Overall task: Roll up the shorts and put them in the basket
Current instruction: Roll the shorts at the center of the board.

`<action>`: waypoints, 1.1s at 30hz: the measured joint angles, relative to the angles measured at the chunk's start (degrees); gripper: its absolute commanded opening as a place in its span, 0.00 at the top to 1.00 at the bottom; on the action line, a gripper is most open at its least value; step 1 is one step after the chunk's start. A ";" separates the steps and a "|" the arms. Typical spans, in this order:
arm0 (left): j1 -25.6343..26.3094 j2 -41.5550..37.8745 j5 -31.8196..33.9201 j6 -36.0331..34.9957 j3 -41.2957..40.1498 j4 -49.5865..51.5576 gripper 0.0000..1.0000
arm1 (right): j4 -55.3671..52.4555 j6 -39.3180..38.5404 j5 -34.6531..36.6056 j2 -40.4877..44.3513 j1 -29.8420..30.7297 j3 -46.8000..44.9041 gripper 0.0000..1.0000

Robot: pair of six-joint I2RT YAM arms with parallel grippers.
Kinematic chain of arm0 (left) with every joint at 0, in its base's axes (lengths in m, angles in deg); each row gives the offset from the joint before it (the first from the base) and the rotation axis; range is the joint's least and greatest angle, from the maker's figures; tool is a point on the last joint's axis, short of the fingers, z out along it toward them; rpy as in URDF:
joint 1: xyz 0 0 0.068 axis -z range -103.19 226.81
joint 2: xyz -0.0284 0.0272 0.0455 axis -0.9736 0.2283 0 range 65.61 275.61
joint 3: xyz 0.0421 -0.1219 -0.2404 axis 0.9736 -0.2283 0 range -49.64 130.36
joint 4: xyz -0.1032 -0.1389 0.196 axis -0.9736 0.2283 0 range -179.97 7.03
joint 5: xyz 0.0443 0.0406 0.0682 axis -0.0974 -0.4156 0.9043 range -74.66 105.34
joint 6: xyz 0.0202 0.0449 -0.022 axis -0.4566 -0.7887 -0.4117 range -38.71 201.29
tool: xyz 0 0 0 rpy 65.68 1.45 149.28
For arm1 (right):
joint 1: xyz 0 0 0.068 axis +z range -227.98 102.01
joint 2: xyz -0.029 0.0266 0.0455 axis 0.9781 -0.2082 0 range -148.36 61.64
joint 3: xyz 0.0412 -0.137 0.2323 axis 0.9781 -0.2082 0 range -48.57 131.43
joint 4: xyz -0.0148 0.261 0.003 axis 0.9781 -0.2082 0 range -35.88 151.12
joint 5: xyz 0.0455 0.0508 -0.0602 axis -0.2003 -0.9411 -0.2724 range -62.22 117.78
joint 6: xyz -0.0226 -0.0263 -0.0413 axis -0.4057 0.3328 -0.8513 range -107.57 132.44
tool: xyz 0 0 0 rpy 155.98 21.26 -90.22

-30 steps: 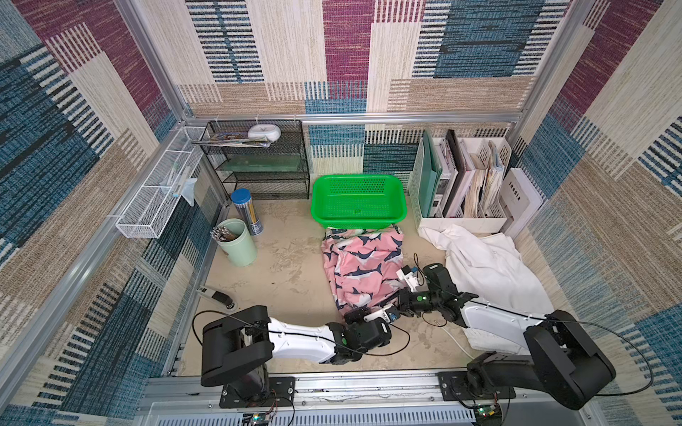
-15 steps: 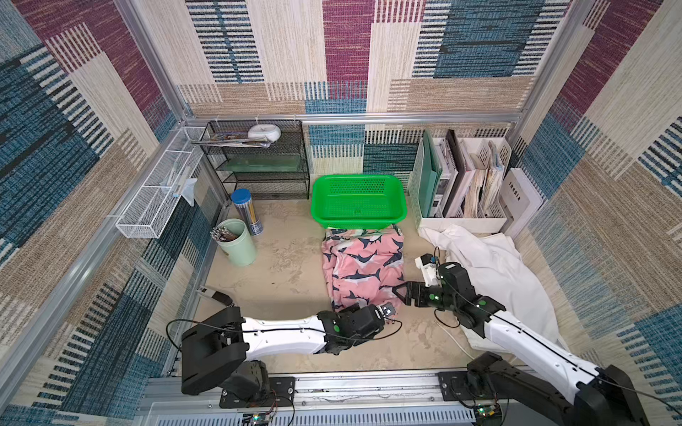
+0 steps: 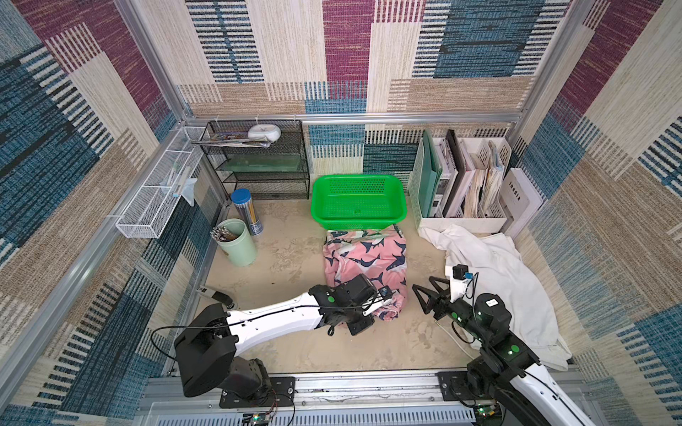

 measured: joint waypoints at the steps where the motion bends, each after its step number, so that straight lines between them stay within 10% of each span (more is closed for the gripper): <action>1: -0.46 0.55 -1.49 -0.04 0.50 0.81 1.00 | 0.07 -0.59 -0.20 -0.20 0.00 0.26 0.23; 16: -9.09 14.73 -20.98 -3.80 11.13 10.84 1.00 | -3.23 -13.84 -5.49 -11.80 1.86 10.47 0.27; 33: -17.46 32.02 -33.27 -10.49 22.25 22.36 1.00 | -15.65 -43.45 6.08 -22.97 21.66 14.43 0.23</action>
